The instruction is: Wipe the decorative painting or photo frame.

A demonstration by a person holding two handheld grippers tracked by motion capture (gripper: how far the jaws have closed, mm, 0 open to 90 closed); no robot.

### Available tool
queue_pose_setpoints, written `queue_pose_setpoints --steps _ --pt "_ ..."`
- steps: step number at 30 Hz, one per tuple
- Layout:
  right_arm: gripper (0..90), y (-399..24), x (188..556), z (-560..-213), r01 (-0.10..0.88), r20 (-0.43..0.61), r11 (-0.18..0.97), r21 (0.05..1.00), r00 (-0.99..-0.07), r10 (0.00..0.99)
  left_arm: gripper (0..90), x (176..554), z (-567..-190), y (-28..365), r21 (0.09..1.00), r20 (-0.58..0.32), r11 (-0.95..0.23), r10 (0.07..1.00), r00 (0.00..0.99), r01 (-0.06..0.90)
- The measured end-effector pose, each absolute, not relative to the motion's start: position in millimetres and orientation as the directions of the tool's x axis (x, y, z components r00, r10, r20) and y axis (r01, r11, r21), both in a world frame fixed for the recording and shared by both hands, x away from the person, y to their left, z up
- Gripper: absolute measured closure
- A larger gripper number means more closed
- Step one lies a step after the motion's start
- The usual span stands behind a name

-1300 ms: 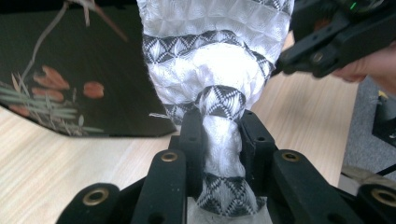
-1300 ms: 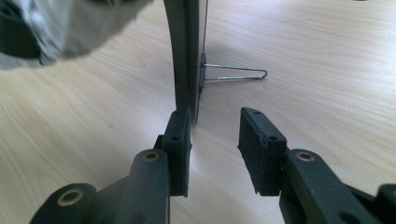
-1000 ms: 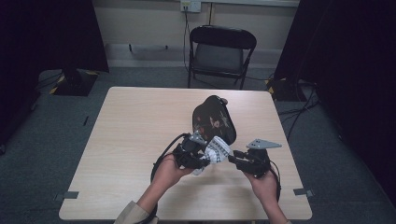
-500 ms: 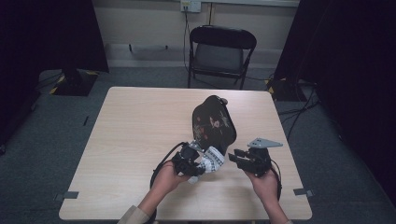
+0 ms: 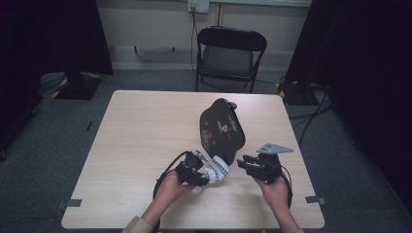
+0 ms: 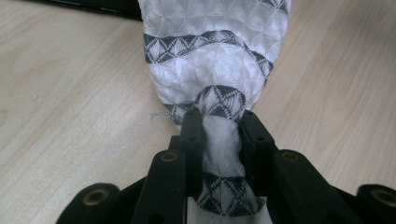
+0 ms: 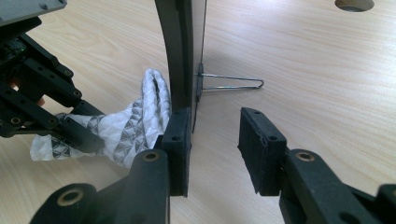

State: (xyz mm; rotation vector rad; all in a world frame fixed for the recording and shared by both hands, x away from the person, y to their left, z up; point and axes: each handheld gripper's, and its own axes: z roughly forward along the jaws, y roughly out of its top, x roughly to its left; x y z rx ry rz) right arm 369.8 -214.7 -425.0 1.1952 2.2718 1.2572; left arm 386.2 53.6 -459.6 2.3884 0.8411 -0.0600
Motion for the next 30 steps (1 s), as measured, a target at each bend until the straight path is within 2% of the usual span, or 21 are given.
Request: queue_pose_setpoints --steps 17,23,30 --pt "64.3 -211 372 -425 0.527 0.141 0.281 0.802 -0.624 0.769 74.3 385 -464 67 0.497 -0.261 -0.602 0.583 0.769 0.625" --pt "64.3 -211 373 -425 0.525 0.142 0.278 0.805 -0.624 0.768 74.3 378 -461 66 0.501 -0.256 -0.626 0.553 0.793 0.598" --pt "64.3 -213 372 -424 0.525 0.143 0.271 0.806 -0.619 0.772 74.3 368 -455 46 0.509 -0.245 -0.671 0.487 0.838 0.538"
